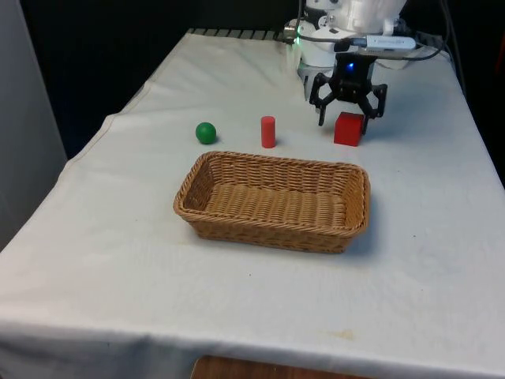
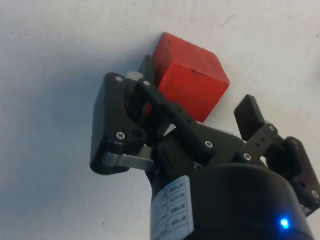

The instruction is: Pick up the object to the left of the cylinder and place it into the basket.

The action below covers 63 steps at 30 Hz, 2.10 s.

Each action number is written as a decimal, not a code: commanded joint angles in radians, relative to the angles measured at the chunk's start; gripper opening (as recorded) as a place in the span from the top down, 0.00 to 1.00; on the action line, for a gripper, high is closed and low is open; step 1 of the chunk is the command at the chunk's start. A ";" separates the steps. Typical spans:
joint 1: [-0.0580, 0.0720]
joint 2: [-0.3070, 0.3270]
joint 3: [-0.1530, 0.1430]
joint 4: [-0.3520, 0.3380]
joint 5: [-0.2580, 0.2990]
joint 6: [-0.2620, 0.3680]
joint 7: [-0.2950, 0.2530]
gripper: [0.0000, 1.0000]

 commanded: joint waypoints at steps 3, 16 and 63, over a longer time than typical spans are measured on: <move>0.002 0.005 -0.002 0.000 0.000 0.008 0.007 0.43; 0.002 0.006 -0.001 0.000 0.001 0.008 0.008 0.99; -0.024 -0.166 -0.173 0.148 0.009 -0.262 -0.215 0.99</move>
